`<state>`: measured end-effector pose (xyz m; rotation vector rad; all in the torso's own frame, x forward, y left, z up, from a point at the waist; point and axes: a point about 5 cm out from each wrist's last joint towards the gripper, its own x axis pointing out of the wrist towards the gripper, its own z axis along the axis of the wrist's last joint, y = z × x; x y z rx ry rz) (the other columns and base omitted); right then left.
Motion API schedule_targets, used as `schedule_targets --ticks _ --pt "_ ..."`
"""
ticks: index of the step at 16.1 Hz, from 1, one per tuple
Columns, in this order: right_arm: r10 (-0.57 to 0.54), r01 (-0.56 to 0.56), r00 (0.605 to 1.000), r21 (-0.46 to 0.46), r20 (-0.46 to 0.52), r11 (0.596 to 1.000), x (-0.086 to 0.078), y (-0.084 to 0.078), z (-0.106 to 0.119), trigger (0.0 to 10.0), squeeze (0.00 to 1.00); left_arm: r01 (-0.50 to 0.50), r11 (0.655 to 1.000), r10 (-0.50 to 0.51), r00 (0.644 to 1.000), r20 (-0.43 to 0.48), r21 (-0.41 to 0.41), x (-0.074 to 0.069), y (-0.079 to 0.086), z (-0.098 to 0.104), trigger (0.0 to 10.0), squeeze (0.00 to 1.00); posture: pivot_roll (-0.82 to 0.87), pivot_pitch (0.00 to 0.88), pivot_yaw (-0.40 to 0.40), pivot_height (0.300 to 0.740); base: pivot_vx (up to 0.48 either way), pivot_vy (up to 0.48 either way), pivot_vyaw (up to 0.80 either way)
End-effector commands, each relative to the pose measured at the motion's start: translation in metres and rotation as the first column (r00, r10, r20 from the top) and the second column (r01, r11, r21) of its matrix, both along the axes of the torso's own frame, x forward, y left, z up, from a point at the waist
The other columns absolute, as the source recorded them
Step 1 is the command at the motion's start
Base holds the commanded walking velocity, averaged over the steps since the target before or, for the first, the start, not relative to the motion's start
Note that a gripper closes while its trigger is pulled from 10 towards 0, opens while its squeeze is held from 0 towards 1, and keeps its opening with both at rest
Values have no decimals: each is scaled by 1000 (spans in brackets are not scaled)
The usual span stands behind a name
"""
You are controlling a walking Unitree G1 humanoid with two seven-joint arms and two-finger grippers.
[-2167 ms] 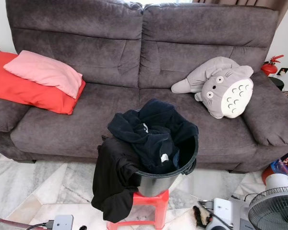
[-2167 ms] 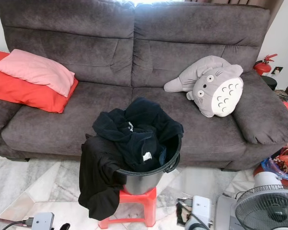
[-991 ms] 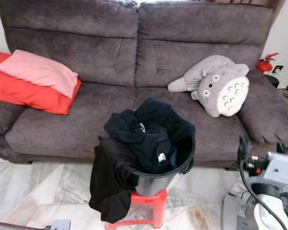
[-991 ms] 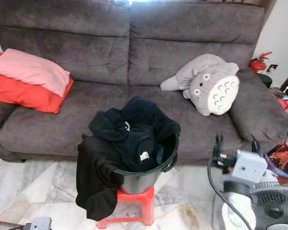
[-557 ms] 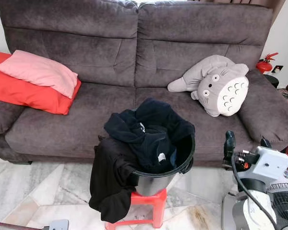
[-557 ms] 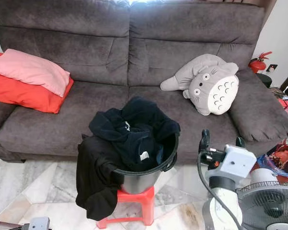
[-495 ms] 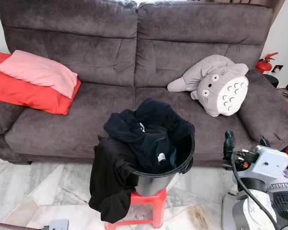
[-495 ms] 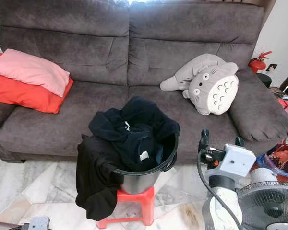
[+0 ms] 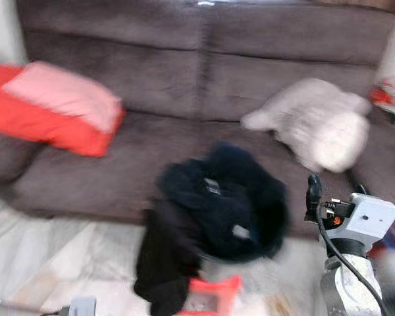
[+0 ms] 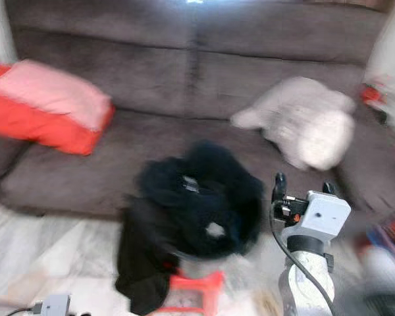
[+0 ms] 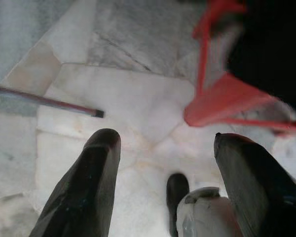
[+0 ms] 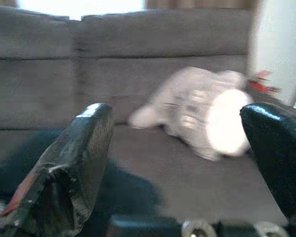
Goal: Hang hanger
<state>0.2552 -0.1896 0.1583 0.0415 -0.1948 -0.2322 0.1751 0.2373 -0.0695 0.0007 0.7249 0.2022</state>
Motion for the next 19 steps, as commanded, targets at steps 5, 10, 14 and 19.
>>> schedule_targets --ticks 5,10,14,19 --pt "-11 11 1000 22 1 1000 -5 2 3 10000 0 -15 1000 14 997 -75 -10 -16 1 -9 10000 0 -113 134 -48 740 62 0 0" --pt "-93 88 993 -63 -79 994 -28 -18 0 10000 0 -6 1000 5 996 -91 -12 -18 1 -10 10000 0 -131 140 -51 740 0 0 0" --pt "-145 -23 932 -450 -333 893 -45 -69 -10 10000 0 7 1000 -9 995 -104 -15 -17 0 -11 10000 0 -155 144 -48 740 0 0 0" --pt "163 -429 841 -452 -515 782 -29 -44 1 10000 0 28 999 -32 991 -127 -36 -18 -2 -12 10000 0 -154 139 -47 740 0 0 0"
